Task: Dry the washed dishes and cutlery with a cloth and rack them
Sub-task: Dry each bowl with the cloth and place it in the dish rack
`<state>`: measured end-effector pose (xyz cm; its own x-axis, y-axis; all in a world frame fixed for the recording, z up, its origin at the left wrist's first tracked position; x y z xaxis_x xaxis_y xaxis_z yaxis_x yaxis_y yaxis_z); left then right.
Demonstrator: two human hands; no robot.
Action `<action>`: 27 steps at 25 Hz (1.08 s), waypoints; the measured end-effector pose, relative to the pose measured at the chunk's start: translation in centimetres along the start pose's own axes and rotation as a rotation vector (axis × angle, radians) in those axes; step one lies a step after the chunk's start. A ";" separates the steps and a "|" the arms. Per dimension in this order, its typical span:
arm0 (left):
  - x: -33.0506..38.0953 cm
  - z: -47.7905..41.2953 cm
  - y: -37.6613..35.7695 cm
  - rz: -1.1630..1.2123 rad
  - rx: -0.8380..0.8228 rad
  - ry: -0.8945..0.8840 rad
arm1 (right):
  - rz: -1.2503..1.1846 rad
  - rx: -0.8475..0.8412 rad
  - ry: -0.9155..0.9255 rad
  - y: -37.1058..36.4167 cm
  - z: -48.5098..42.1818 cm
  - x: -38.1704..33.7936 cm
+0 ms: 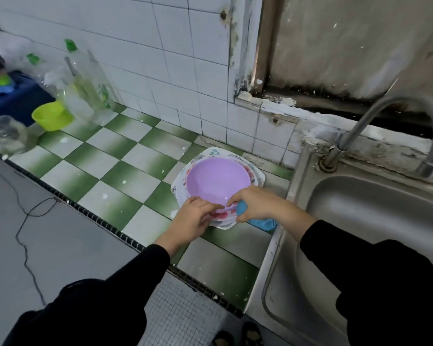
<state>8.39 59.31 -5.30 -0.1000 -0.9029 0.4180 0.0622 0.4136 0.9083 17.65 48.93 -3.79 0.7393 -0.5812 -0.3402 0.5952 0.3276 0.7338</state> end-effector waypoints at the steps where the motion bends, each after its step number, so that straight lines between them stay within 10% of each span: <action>1: 0.2 0.1 0.5 0.013 0.015 -0.023 | -0.014 0.010 0.015 0.1 -0.1 0.1; 11: -0.5 0.1 4.4 0.324 0.098 0.058 | -0.513 0.194 0.316 2.8 1.2 0.2; 22: -1.7 -1.4 6.5 0.714 0.167 0.293 | -0.696 0.470 0.184 5.0 2.2 1.6; 27: -1.2 -1.3 7.3 0.977 0.293 0.307 | -1.254 0.665 0.046 3.2 4.5 3.1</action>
<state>10.29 63.28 0.83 0.1211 -0.1385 0.9829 -0.2650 0.9498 0.1664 20.39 44.85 0.11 -0.1426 -0.1914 -0.9711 0.6070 -0.7919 0.0670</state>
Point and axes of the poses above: each hand's wrist, its own z-axis away from the middle knuckle, its own y-axis out of the back of the hand, x = y × z, the point moved 8 cm from there along -z, towards the middle knuckle, and after that the axes turned 14 degrees about -x, right-handed, at the moved point
